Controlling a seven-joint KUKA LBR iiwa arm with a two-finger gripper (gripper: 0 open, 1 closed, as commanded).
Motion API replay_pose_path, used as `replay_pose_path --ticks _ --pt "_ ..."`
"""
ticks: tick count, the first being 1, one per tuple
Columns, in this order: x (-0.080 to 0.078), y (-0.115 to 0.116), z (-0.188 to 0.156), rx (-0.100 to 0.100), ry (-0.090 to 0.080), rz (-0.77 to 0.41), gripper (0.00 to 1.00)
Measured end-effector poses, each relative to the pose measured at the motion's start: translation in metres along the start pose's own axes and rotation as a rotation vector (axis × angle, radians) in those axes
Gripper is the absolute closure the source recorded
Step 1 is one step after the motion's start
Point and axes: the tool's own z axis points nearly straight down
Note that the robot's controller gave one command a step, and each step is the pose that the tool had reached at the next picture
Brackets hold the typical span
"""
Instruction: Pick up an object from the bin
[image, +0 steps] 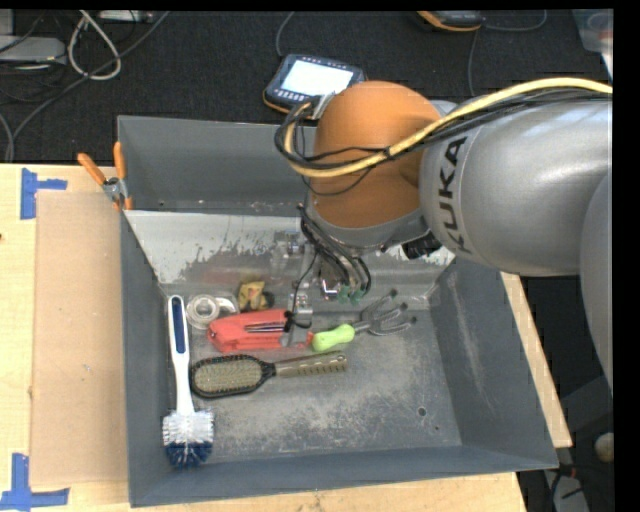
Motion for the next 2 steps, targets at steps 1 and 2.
replay_pose_path --ticks 1,2 --pt "0.0000 0.0000 0.0000 0.000 0.000 0.000 1.00" --pt "0.0000 0.0000 0.0000 0.000 0.000 0.000 1.00"
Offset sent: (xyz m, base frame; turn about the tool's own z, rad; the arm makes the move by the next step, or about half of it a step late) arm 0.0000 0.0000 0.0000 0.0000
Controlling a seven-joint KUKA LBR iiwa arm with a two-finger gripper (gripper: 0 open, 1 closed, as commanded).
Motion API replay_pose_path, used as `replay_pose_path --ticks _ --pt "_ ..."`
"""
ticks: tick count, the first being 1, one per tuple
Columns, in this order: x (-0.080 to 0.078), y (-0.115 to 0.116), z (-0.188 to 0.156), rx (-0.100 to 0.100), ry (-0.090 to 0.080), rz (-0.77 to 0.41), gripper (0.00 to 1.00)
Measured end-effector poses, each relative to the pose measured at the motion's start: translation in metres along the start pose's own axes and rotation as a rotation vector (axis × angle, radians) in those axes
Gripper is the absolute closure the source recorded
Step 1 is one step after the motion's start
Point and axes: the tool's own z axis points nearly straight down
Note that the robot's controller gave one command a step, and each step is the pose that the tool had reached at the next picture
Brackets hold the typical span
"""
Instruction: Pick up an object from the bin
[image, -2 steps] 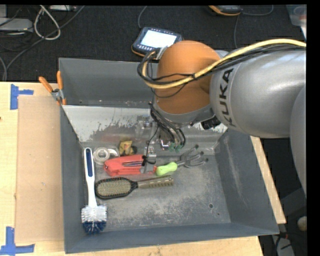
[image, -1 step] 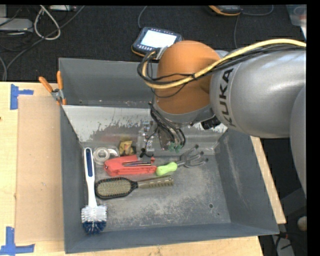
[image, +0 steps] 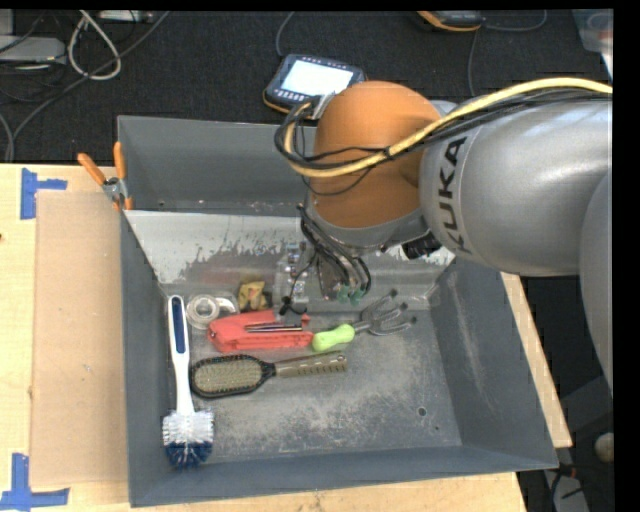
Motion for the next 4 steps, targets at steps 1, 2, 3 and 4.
replay_pose_path --ticks 1,2,3,4 --pt "0.021 0.043 0.064 0.000 0.005 -0.036 0.00" --pt "0.020 0.042 0.063 0.000 0.001 -0.034 0.00" --pt "0.016 0.047 0.095 0.000 0.000 -0.201 0.00" --pt "0.011 0.044 0.161 -0.003 -0.002 -0.259 0.00"
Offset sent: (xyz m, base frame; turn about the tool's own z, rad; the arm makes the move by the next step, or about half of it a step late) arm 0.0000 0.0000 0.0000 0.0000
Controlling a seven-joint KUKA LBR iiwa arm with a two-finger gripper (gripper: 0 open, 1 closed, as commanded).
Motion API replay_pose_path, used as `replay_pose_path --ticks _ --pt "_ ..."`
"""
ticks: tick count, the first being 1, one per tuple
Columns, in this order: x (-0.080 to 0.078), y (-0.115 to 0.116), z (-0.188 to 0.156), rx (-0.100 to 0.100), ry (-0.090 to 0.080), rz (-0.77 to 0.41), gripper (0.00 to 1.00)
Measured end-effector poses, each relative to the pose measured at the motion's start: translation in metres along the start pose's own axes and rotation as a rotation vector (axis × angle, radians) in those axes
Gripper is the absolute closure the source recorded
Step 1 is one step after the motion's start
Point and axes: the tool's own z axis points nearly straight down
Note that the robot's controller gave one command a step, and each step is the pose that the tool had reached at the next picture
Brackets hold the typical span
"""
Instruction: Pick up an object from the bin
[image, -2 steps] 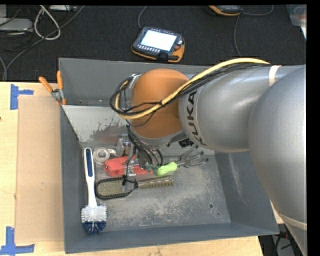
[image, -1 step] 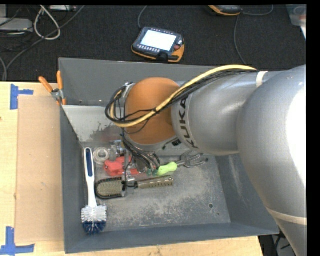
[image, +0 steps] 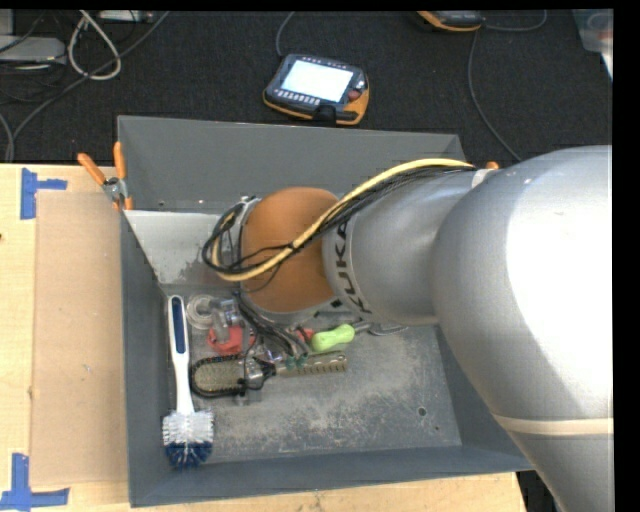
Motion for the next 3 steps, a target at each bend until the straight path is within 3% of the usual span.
replay_pose_path --ticks 1,2,3 --pt "0.007 -0.003 -0.091 0.002 0.006 0.011 0.00" --pt "-0.019 -0.019 -0.204 0.001 0.006 0.016 0.00" --pt "0.000 -0.019 -0.116 0.000 0.006 -0.093 0.00"
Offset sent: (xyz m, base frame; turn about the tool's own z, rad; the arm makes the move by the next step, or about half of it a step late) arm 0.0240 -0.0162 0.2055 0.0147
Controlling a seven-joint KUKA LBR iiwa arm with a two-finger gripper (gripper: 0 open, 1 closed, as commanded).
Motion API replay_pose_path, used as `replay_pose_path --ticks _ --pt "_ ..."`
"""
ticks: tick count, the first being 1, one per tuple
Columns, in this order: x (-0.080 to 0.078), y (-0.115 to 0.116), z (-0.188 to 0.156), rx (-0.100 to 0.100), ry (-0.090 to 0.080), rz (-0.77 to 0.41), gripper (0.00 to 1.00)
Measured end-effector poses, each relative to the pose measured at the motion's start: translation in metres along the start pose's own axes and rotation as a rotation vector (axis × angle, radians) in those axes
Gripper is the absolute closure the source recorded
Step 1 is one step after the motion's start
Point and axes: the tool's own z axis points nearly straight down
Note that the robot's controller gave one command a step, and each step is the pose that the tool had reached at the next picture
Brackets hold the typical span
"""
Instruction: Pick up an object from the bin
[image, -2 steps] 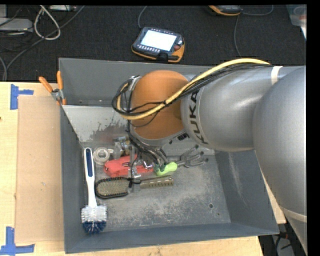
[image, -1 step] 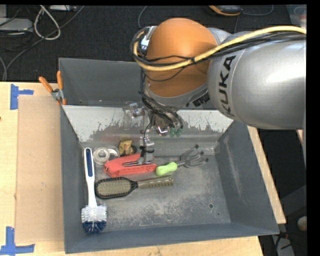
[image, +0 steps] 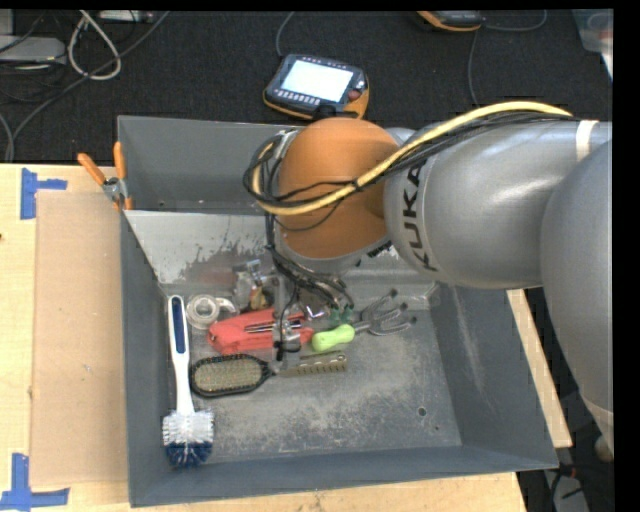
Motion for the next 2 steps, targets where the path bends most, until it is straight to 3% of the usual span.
replay_pose_path --ticks 1,2 --pt "-0.0031 0.0408 -0.0177 0.000 -0.015 0.012 0.00" --pt "-0.0072 0.0419 -0.0141 0.000 -0.028 -0.009 0.00"
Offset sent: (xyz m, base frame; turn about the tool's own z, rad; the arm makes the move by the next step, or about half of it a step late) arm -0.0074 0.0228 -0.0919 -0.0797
